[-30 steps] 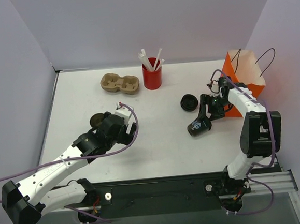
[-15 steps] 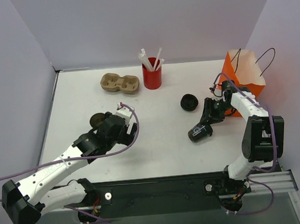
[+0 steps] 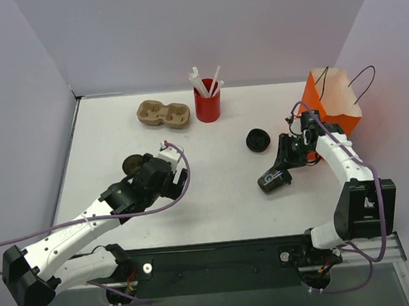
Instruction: Pack the takeout coffee
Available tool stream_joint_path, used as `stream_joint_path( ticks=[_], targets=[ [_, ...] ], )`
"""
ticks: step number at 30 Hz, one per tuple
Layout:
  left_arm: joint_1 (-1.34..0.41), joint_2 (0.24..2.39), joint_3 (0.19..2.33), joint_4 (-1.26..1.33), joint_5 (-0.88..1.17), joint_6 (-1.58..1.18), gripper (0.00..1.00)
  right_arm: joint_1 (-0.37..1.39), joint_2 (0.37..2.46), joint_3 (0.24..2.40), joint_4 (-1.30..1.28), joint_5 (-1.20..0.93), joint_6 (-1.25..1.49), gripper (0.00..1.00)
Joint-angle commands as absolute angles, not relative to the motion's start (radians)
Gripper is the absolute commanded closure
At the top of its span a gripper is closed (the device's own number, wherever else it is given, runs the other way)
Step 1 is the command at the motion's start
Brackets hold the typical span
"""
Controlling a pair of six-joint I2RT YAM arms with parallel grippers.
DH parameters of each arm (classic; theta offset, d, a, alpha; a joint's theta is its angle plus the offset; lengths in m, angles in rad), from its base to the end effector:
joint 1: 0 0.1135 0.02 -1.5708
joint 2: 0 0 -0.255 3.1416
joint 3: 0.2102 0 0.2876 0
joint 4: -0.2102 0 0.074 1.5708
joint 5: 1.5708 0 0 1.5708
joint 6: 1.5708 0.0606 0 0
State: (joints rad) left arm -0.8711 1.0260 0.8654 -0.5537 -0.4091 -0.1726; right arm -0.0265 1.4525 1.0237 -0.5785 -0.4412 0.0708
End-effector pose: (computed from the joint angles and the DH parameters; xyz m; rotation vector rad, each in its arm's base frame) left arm 0.1943 -0.1933 0.2609 0.5590 2.1460 -0.1054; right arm 0.3400 0.0169 0.1955 -0.0410 2.5353 0.5835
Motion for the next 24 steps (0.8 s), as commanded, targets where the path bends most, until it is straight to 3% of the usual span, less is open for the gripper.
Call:
stream_joint_path(
  ticks=[1,9,15,24],
  targets=[
    [-0.877,1.011,0.873,-0.563,-0.442,-0.176,0.04,0.064,1.355,1.034,-0.594,-0.248,0.098,0.79],
    [-0.877,0.940,0.877,-0.565,-0.557,-0.181,0.04,0.363,1.322,1.080,-0.610,0.291,0.170,0.79],
    [-0.879,0.825,0.864,-0.537,-0.696,-0.186,0.04,0.552,1.416,1.100,-0.643,0.668,0.256,0.80],
    [-0.884,0.687,0.827,-0.497,-0.729,-0.179,0.04,0.604,1.598,1.146,-0.629,0.873,0.356,0.80]
  ],
)
